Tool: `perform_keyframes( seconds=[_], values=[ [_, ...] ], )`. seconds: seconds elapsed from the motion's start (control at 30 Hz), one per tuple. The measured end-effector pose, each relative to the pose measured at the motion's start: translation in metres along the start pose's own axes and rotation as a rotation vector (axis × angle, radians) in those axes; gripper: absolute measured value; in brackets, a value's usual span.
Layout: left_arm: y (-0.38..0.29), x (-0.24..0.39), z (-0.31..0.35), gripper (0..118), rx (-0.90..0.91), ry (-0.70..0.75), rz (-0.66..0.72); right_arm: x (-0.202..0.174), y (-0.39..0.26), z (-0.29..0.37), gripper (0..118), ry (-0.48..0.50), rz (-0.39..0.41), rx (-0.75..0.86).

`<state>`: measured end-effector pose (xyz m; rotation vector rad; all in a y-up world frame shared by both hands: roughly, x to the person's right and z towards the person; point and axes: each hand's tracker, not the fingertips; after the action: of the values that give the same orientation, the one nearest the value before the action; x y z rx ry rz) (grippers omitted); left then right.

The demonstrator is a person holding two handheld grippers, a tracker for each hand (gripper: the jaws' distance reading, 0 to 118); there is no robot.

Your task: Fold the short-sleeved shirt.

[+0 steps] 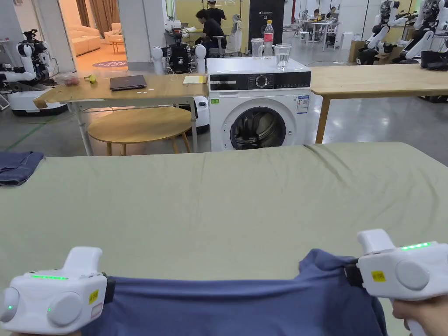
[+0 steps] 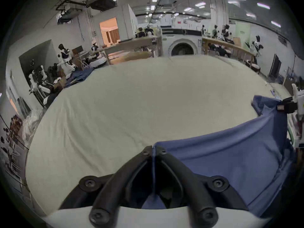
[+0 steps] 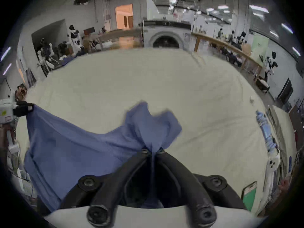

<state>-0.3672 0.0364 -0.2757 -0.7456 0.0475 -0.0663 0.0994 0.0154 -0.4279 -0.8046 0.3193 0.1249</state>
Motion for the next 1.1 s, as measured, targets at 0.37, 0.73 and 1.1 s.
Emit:
perform_keyframes(
  seconds=[0.37, 0.73, 1.1],
  values=[
    [-0.098, 0.014, 0.190, 0, 0.236, -0.065, 0.030, -0.012, -0.106, 0.184, 1, 0.025, 0.070, 0.234],
    [-0.230, 0.046, 0.156, 5, -0.025, 0.015, 0.080, -0.021, -0.252, 0.149, 3, -0.019, 0.004, 0.065],
    [-0.152, 0.100, 0.209, 96, 0.406, 0.045, 0.056, -0.071, -0.181, 0.217, 106, 0.014, 0.008, 0.472]
  ],
)
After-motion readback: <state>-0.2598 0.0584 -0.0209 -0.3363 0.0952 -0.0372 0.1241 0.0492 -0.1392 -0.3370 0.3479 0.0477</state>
